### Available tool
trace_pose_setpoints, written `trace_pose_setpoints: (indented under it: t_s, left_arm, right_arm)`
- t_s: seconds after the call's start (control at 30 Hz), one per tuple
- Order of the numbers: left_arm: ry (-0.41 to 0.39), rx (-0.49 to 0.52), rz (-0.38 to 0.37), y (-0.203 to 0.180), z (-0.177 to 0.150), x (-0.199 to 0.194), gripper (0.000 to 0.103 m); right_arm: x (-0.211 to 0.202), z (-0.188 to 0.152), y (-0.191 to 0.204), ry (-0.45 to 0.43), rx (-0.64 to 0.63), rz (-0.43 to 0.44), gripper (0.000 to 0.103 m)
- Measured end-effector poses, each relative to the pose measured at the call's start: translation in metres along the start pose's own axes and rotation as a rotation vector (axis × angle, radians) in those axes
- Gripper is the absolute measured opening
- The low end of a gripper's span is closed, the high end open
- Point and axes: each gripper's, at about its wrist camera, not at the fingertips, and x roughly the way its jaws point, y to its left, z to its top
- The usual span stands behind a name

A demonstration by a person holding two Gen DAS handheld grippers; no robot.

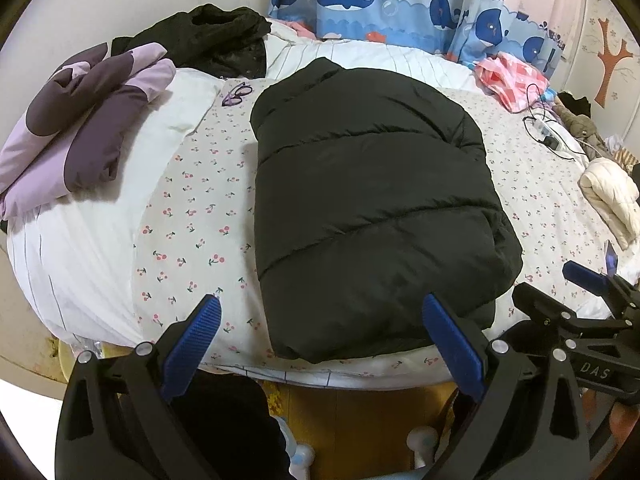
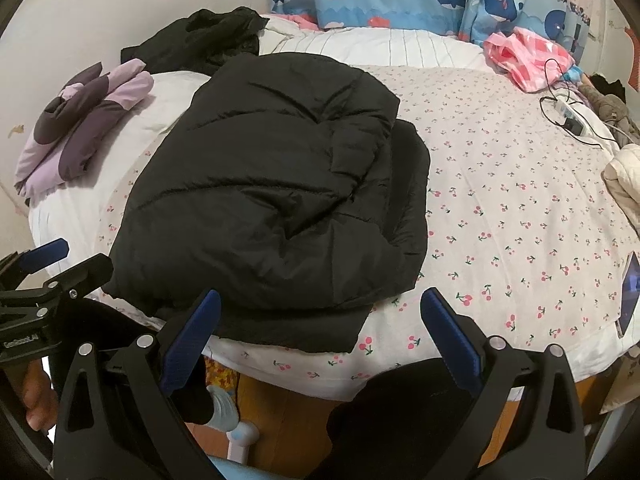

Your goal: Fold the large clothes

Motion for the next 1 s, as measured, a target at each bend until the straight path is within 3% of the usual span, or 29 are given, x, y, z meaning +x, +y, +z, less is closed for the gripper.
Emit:
trace_pose_setpoints:
  t_s: [1.0]
  left_arm:
    - [0.025,0.024,-0.002,-0.016,0.004,0.004,0.096]
  right_arm:
    - [-0.020,0.003,-0.005,-0.082,-0.028,-0.081,0.096]
